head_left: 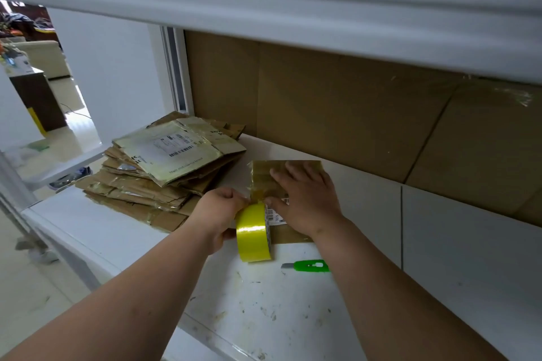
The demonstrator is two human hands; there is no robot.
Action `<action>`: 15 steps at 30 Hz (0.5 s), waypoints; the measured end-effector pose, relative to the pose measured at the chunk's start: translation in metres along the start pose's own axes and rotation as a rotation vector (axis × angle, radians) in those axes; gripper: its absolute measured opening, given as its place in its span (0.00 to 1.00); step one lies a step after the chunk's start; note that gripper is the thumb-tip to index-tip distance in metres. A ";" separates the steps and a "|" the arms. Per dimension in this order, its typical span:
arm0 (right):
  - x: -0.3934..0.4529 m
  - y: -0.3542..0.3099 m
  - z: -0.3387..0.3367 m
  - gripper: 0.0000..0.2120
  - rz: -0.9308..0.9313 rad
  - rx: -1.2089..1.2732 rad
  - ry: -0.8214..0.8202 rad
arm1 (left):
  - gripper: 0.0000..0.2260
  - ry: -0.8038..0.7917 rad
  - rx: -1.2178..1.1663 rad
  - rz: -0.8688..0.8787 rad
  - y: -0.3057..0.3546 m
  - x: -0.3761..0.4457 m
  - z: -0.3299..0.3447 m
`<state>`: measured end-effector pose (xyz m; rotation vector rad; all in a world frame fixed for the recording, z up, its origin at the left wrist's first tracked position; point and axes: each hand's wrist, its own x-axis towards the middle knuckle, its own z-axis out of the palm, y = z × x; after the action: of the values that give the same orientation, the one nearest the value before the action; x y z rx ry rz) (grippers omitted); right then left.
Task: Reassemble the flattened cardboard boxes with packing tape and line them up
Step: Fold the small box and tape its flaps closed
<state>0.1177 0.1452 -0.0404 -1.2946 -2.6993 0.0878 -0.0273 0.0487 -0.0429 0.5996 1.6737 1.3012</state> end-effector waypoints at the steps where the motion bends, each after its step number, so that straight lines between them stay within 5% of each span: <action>1: 0.002 0.000 0.004 0.31 0.009 -0.006 0.001 | 0.04 -0.003 0.006 0.006 -0.002 -0.001 -0.001; 15: 0.005 -0.014 0.010 0.31 0.091 0.003 0.097 | 0.02 -0.036 0.003 -0.009 0.004 -0.009 -0.029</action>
<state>0.1023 0.1400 -0.0479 -1.3838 -2.5591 0.0382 -0.0491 0.0282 -0.0349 0.6130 1.6476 1.2752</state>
